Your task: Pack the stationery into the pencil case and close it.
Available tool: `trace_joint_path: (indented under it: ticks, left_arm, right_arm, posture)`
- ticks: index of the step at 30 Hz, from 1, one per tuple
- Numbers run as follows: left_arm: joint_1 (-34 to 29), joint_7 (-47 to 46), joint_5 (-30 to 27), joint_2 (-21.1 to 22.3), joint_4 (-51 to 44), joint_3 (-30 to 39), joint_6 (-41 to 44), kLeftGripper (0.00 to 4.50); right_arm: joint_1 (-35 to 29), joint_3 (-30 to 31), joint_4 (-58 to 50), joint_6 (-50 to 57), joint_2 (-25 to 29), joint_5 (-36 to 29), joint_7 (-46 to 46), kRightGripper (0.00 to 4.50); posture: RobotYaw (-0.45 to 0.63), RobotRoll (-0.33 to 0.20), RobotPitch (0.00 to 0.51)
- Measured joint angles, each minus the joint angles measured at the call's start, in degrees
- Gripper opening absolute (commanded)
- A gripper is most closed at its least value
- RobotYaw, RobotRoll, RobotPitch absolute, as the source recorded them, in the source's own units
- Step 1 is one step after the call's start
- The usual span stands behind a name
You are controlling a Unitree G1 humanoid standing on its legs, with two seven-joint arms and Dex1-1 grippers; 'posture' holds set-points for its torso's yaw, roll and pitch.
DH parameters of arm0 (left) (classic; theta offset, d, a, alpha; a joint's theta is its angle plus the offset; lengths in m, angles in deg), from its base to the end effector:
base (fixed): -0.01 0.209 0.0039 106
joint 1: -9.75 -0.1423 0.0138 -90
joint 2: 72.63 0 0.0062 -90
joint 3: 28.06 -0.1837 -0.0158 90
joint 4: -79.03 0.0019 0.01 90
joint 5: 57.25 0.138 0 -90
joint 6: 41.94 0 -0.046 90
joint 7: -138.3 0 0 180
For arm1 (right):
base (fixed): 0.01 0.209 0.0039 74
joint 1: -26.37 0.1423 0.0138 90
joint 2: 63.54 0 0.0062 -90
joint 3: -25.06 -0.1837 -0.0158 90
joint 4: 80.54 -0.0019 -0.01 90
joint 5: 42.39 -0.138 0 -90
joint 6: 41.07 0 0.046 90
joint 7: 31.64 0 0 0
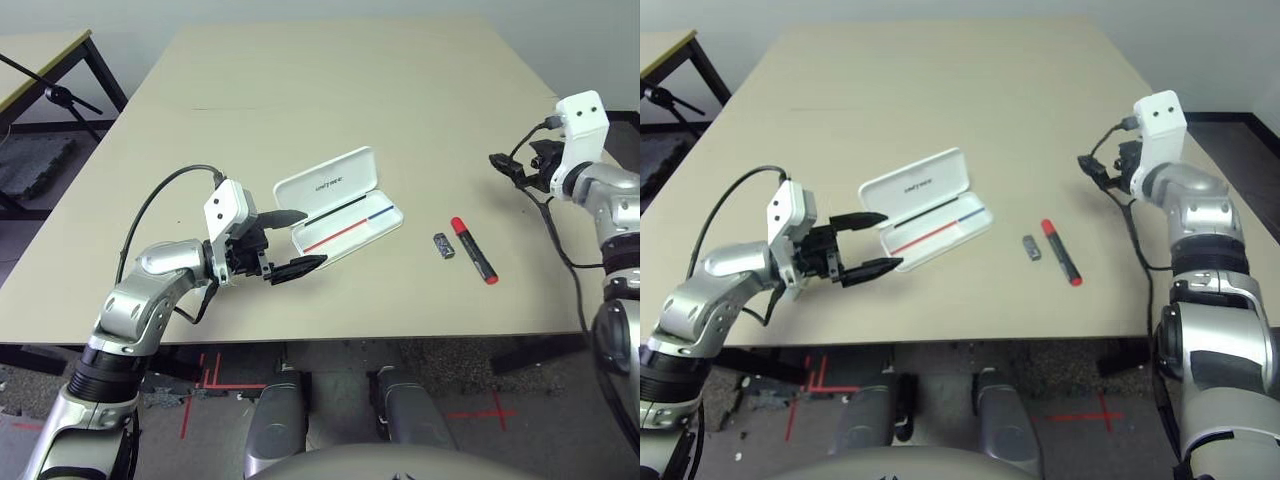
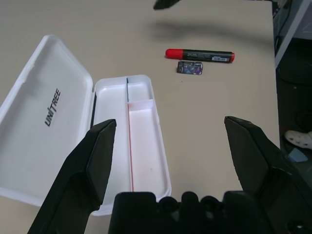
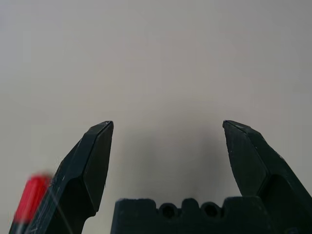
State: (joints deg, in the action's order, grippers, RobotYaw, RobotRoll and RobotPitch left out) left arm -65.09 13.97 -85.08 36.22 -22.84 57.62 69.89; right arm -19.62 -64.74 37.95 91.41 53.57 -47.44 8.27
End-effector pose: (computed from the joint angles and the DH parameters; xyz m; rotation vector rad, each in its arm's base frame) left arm 0.2411 0.2103 0.1416 0.1683 0.0685 -1.1689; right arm 0.3046 -0.3004 0.1921 -0.2872 0.5322 0.2553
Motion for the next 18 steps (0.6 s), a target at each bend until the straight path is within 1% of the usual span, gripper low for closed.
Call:
trace_joint_path:
  ticks: [5, 8, 10, 15, 18]
  left_arm:
    - [0.5, 1.0, 1.2, -0.5, 2.0, -0.7, -1.2, 4.47]
    - [1.1, 1.4, 1.8, -0.7, 2.9, -1.0, -1.9, 4.47]
    - [1.6, 1.5, 2.2, -0.9, 3.4, -1.3, -2.1, 4.47]
    - [2.4, 2.0, 2.9, -1.1, 4.4, -1.4, -2.9, 4.47]
    - [3.0, 2.0, 3.2, -1.2, 5.1, -1.4, -3.1, 4.47]
  right_arm:
    - [-1.2, 4.1, -14.2, 17.3, 3.0, -0.9, 2.7, 4.50]
    - [-1.6, 5.4, -21.7, 25.0, 3.1, -2.4, 3.0, 4.50]
    - [-1.8, 5.8, -25.0, 28.4, 3.0, -3.5, 3.0, 4.50]
    - [-2.7, 6.2, -30.8, 32.1, 2.7, -5.8, 2.4, 4.50]
    - [-5.1, 7.2, -33.1, 29.0, 3.5, -6.7, 3.7, 4.50]
  posture:
    - [-0.02, 0.000, 0.098]
    - [-0.02, 0.000, 0.097]
    - [-0.02, 0.000, 0.097]
    - [-0.03, 0.000, 0.094]
    - [-0.02, 0.000, 0.094]
